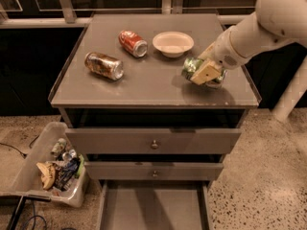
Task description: Place green can into bottom drawer
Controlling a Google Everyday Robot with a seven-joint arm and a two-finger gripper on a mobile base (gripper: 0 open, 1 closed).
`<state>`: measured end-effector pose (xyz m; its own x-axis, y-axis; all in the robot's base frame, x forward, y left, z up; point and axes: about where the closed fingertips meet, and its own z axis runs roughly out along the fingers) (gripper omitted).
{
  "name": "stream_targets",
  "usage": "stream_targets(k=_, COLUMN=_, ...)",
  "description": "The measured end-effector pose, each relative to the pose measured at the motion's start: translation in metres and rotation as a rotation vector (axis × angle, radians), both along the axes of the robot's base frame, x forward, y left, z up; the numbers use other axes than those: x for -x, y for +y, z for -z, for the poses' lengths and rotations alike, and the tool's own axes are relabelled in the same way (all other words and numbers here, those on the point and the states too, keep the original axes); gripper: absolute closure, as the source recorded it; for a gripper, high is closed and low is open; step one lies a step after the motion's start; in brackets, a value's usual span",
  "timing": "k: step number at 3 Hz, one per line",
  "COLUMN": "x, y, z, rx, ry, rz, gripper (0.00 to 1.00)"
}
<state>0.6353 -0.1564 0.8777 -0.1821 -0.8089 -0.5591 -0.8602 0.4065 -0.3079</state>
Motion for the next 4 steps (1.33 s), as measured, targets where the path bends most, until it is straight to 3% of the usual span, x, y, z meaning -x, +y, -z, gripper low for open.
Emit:
stream_targets(k=2, x=0.088, y=-0.020, z=-0.043, rx=-0.057, ry=-0.111, rz=-0.045, gripper=1.00)
stream_targets(k=3, x=0.131, y=-0.019, z=-0.026, rx=-0.065, ry=-0.128, rz=-0.044, gripper=1.00)
stream_targets(k=4, x=0.166, y=-0.010, z=0.022, rx=-0.109, ry=-0.105, rz=-0.032, gripper=1.00)
